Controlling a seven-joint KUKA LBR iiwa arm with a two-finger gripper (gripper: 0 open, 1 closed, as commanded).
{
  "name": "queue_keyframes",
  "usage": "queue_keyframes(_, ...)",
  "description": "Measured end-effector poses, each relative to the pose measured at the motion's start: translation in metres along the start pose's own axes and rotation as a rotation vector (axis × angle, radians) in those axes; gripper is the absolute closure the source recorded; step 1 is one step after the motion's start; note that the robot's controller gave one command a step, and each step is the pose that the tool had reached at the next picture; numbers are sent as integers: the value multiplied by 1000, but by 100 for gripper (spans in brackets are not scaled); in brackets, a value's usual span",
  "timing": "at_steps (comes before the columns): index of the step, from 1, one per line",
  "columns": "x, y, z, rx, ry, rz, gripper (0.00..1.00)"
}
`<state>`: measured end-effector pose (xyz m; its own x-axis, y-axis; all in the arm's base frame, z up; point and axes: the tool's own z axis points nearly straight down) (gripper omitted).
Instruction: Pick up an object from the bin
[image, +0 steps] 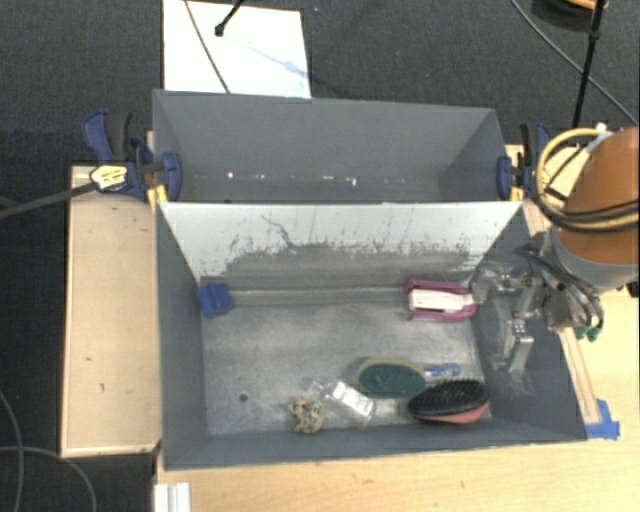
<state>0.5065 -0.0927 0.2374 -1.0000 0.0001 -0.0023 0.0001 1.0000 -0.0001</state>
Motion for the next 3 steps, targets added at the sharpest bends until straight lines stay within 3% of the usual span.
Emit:
queue_keyframes(1, 28, -3, 111, -2, 7, -136, 0)
queue_keyframes(2, 20, 13, 166, 2, 5, -137, 0)
queue_keyframes(3, 20, 11, 163, 4, 4, -141, 100)
